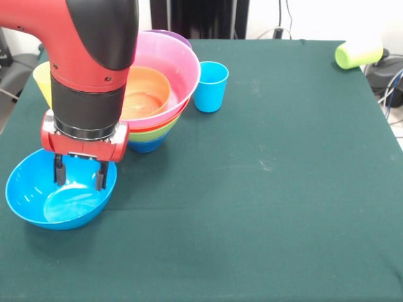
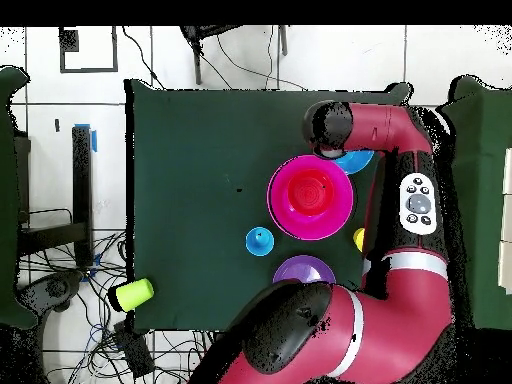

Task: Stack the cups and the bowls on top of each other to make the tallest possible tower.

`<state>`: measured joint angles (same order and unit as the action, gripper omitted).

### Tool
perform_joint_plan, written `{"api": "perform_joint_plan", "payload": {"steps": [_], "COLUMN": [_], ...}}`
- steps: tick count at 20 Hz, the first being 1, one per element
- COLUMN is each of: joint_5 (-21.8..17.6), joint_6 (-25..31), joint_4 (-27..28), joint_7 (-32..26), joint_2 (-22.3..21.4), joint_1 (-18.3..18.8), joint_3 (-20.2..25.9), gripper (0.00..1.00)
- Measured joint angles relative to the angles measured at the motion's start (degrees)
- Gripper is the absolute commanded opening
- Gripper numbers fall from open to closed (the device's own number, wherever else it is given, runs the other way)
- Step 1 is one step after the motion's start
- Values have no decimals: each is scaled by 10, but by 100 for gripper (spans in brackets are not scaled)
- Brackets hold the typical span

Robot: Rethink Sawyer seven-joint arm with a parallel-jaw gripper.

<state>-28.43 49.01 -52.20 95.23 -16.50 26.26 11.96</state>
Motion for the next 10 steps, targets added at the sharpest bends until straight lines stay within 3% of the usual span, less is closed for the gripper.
{"api": "perform_joint_plan", "payload": {"steps": [10], "joint_5": [29], "joint_6": [0], "joint_4": [0], "joint_7": [0], "joint_2": [0], "joint_1": [0], "joint_3": [-4], "gripper": [100]}}
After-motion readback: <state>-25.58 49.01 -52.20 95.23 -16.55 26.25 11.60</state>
